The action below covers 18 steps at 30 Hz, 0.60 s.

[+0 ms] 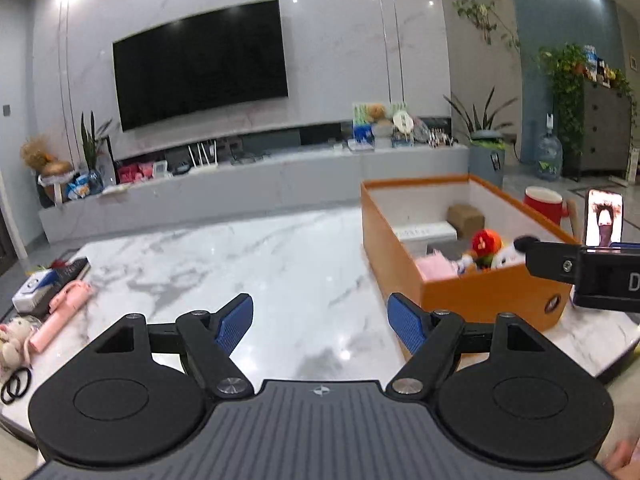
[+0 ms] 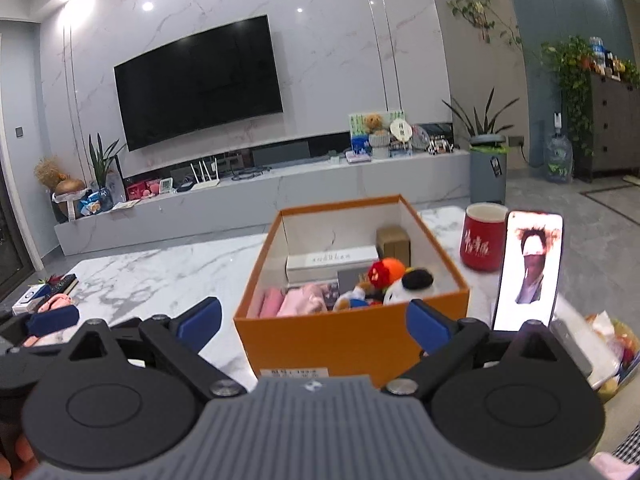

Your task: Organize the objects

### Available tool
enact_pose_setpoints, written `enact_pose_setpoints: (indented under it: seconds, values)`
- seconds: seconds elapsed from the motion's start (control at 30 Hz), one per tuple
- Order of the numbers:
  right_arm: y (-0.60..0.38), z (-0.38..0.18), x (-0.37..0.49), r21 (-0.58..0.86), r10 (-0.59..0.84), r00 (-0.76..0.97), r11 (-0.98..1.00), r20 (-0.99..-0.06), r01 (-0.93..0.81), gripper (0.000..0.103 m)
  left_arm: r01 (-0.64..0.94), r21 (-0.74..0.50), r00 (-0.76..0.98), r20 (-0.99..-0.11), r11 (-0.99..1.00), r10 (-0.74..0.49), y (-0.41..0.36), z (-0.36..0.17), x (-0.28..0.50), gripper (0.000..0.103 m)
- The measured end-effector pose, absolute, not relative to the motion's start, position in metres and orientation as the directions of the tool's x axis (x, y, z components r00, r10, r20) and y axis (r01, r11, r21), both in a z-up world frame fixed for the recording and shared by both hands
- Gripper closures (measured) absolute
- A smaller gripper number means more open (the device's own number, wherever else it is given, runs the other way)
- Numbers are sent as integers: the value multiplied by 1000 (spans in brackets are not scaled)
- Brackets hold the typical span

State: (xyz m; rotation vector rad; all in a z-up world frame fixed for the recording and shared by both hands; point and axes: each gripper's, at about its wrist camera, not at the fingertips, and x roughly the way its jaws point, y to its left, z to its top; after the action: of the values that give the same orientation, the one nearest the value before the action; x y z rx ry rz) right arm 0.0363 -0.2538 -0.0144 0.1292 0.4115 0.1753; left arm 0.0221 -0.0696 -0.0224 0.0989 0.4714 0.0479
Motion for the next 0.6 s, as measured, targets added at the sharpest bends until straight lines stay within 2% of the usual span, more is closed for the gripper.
enact_pose_setpoints:
  seconds: [0.2,0.6]
  values:
    - [-258,-33,45,175,184,882,977,-433,-118,4,-13,103,866,-496,995,63,-81,-36,27,14]
    - [-259,-36,37,162,177,883,980,-434,-117,4,-18,84,863,-503,996,58,-85,-33,26,14]
